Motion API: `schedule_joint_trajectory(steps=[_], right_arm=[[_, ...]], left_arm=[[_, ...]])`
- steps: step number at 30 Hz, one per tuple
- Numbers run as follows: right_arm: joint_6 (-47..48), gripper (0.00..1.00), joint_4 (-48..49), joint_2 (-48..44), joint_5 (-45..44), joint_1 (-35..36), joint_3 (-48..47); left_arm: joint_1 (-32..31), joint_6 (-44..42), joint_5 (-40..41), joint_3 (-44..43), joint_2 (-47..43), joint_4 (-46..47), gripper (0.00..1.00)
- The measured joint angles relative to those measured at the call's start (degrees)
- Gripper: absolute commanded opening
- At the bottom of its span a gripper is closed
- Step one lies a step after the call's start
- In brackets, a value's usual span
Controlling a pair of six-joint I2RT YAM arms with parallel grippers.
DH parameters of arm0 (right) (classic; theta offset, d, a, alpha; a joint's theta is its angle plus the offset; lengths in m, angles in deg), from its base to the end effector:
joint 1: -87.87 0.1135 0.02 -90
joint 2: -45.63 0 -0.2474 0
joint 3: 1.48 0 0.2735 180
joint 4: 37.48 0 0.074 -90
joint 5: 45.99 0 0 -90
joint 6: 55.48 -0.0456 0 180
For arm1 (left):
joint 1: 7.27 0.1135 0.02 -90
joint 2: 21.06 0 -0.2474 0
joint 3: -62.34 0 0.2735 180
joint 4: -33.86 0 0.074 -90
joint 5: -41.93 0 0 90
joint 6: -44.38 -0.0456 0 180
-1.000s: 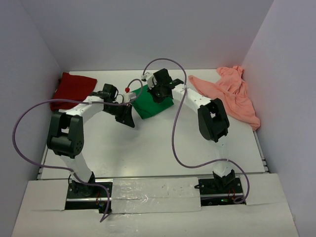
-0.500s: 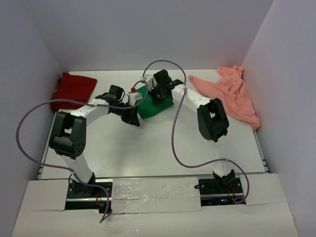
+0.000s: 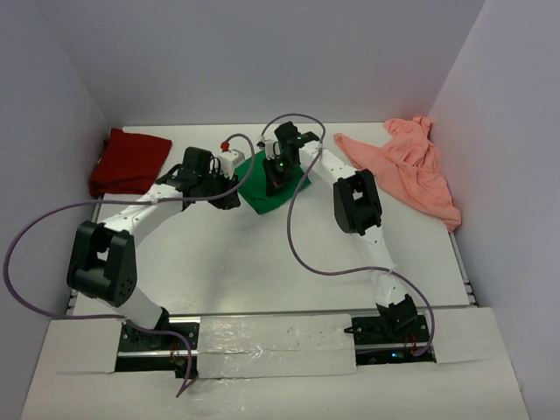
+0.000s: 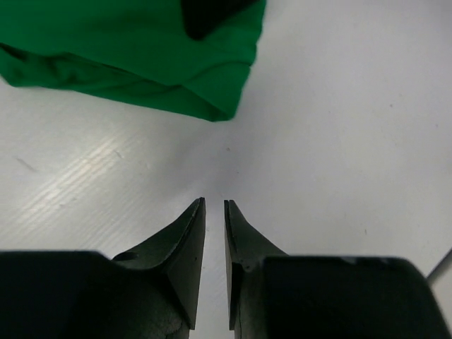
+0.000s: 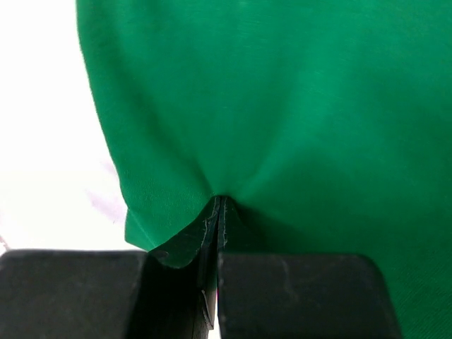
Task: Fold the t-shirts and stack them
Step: Smooth out wrinkles on the folded tshirt
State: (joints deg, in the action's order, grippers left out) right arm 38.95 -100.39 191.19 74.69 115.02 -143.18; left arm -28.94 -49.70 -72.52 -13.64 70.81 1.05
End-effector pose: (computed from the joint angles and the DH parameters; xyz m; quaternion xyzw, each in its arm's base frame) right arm 0.4713 0.2678 0.1310 -0.3083 0.8945 0.2923 0.1393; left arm 0.3344 -0.1532 0.1991 0.2766 0.8749 -0.2485 0.3103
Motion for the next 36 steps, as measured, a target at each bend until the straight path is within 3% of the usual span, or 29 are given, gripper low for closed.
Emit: schedule_joint_trajectory(steps=[6, 10, 14, 17, 22, 26, 29, 33, 36], right_arm=[[-2.0, 0.00, -0.1, -0.7, 2.1, -0.9, 2.1], [-2.7, 0.00, -0.1, -0.7, 2.1, -1.2, 2.1], [-3.3, 0.00, -0.1, -0.7, 2.2, -1.4, 2.1], [-3.6, 0.00, -0.1, -0.7, 2.3, -1.4, 2.1], [-3.5, 0.00, -0.1, -0.7, 2.4, -1.4, 2.1], [-3.5, 0.00, -0.1, -0.7, 2.4, -1.5, 2.1], [-3.5, 0.00, -0.2, -0.7, 2.4, -1.5, 2.1], [-3.5, 0.00, -0.2, -0.7, 2.4, -1.5, 2.1], [-3.5, 0.00, -0.2, -0.7, 2.4, -1.5, 2.1]], left_arm=[[-0.1, 1.0, 1.7, -0.1, -1.3, 2.7, 0.25], [-1.9, -0.9, -3.2, -3.2, 5.1, -0.1, 0.23], [-8.0, -5.4, -6.2, -4.1, 10.9, -4.0, 0.24], [-12.7, -8.1, -6.2, -3.5, 12.1, -5.2, 0.30], [-16.7, -12.1, 1.1, 1.0, 11.0, -1.2, 0.52], [-20.2, -18.1, 16.5, 11.8, 4.1, 9.6, 0.52], [-23.8, -27.4, 27.7, 21.2, -1.2, 23.9, 0.51], [-24.1, -43.1, 34.2, 34.7, -1.3, 49.9, 0.48], [-23.5, -49.1, 34.0, 39.5, 0.2, 58.6, 0.48]])
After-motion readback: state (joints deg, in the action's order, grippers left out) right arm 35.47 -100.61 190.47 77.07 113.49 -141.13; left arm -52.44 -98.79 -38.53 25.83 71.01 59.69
